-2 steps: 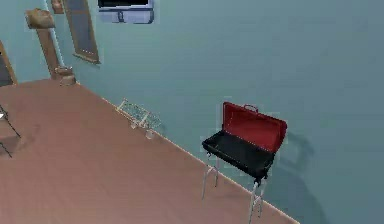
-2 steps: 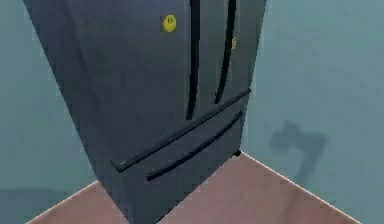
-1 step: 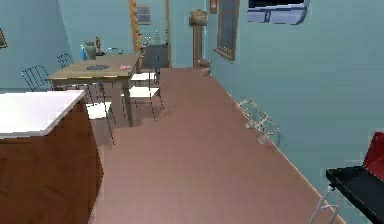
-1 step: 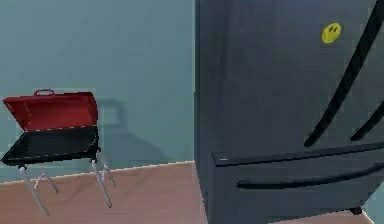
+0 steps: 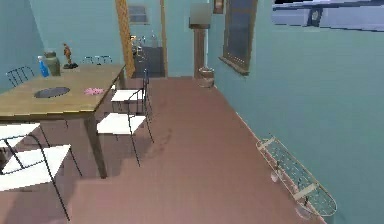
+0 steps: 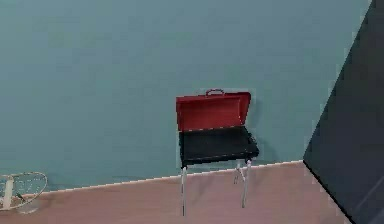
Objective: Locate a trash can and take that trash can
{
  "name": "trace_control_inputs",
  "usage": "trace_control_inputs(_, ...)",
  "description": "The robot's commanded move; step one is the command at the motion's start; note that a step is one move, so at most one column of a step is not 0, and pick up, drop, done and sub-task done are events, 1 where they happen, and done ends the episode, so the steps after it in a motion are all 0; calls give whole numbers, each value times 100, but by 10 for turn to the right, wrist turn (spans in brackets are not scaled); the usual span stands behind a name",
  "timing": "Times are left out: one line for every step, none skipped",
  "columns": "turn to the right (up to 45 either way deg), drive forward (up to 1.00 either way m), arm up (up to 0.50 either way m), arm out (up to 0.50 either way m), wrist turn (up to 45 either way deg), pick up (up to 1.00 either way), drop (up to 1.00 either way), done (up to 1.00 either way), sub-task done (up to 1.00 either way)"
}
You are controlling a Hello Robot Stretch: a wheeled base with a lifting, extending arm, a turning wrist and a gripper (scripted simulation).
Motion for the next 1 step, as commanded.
trace_control_inputs(0,100,0,0,0,0,0,0,0)
